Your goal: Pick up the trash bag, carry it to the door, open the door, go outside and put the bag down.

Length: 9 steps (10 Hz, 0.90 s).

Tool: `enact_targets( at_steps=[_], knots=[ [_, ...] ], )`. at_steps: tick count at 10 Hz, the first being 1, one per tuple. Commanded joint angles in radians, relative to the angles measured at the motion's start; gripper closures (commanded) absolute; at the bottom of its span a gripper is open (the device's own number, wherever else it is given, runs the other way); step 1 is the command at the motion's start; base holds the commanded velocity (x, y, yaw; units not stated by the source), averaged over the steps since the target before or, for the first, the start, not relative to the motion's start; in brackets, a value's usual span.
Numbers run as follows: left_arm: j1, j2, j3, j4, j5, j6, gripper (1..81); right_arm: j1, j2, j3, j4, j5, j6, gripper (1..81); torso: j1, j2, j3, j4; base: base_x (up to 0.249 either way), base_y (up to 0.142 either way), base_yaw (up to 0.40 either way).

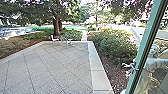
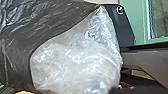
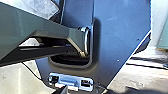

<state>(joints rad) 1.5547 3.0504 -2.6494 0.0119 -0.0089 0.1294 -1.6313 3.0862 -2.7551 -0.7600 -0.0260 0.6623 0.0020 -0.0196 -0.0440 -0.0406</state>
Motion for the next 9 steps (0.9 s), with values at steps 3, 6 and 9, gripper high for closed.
enact_targets(
  at_steps=[3, 6, 9],
  knots=[
    [-0.04, 0.004, 0.008, 0.005, 0.056, 0.003, 81.1, 0.034, 0.01, 0.005, -0.007, -0.051, -0.001, 1.0, 0.0, 0.0, 0.0, 0.0, 0.111, 0.0, 0.0],
    [-0.04, 0.004, 0.008, 0.002, 0.056, 0.003, 81.1, 0.035, 0.01, 0.005, -0.007, -0.051, -0.001, 1.0, -0.001, 0.0, 0.0, 0.0, 0.111, 0.0, 0.0],
    [-0.04, 0.004, 0.008, 0.0, 0.056, 0.004, 81.1, 0.035, 0.01, 0.005, -0.007, -0.051, -0.001, 1.0, -0.002, 0.0, 0.0, 0.0, 0.111, 0.0, 0.0]
  ],
)
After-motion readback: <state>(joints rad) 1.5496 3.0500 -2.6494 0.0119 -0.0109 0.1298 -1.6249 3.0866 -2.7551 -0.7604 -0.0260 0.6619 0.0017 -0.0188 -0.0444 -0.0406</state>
